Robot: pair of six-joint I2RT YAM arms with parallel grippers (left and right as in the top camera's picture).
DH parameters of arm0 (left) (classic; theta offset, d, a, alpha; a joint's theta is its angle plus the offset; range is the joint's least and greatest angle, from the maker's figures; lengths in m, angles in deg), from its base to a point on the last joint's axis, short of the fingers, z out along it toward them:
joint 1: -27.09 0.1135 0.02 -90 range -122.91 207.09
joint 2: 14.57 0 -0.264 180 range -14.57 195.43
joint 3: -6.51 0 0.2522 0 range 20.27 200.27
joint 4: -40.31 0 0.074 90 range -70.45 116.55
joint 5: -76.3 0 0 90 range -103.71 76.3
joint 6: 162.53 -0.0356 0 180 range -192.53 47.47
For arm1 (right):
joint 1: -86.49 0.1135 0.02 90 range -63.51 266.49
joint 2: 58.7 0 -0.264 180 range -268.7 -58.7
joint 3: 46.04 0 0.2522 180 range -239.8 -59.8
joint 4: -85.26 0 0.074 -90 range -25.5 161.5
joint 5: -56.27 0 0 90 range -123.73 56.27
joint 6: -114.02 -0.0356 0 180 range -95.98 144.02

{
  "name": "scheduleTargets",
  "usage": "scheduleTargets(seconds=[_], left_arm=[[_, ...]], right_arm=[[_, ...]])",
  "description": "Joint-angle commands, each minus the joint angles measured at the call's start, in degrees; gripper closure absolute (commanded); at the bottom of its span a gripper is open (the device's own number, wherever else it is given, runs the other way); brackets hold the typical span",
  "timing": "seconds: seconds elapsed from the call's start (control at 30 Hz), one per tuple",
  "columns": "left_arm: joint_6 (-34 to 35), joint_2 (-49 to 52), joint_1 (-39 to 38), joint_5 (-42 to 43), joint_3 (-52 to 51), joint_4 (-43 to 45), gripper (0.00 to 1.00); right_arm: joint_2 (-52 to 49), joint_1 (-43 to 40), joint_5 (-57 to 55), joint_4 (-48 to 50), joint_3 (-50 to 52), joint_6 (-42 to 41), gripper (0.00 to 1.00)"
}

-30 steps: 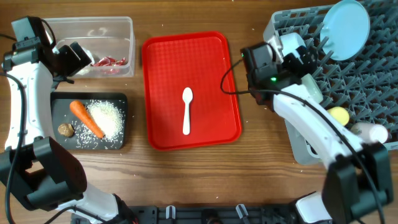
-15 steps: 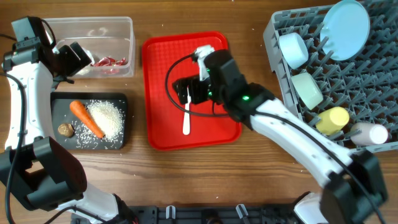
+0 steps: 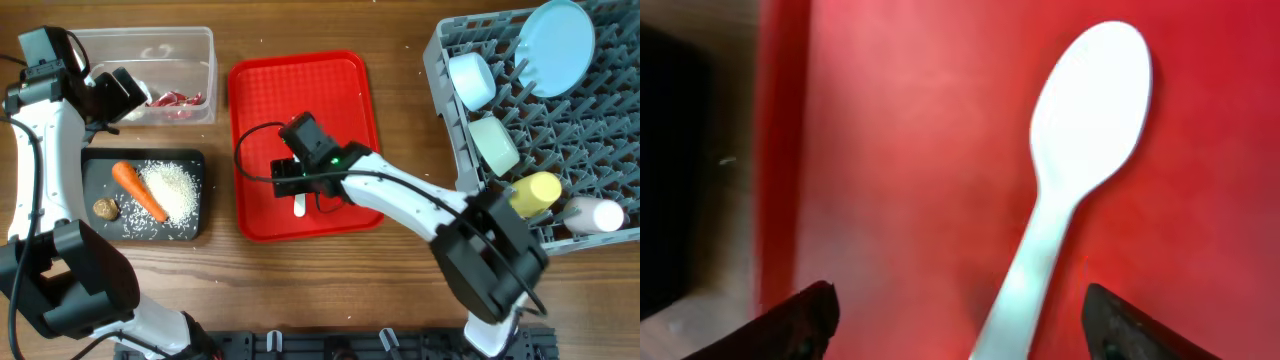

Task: Sort waste into correct bins and load items into the dishwasher rack
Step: 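Grasp the white spoon on the red tray with the right gripper, then drop the white spoon into the dish rack with the right gripper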

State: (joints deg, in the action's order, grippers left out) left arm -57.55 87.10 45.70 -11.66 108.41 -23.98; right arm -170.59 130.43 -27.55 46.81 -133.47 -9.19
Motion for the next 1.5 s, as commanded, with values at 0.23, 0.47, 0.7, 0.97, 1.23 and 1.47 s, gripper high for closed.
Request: scheduleTargets(seconds=[0.23,0.47,0.7,0.97,1.23,1.47], left_arm=[[0.7,-1.0,0.2,0.7,0.9,0.1,0.00],[0.7,-1.0,0.2,0.7,0.9,0.1,0.00],[0.7,-1.0,0.2,0.7,0.9,0.1,0.00],[0.7,-1.0,0.2,0.7,0.9,0.1,0.00],[0.7,-1.0,0.2,0.7,0.9,0.1,0.00],[0.7,-1.0,0.2,0.7,0.9,0.1,0.00]], right_arm=[[-7.3,-2.1,-0.8,1.6,-3.7,-6.5,0.72],[-7.8,-2.3,1.9,4.7,-3.7,-4.6,0.90],[-5.4,-3.0,5.7,5.0,-4.4,0.3,0.96],[14.7,-12.5,2.6,-4.4,-4.4,6.2,0.96],[24.7,-28.7,-2.7,-15.1,-4.4,3.0,0.96],[25.7,-47.5,-5.7,-21.5,-4.3,-4.5,0.96]])
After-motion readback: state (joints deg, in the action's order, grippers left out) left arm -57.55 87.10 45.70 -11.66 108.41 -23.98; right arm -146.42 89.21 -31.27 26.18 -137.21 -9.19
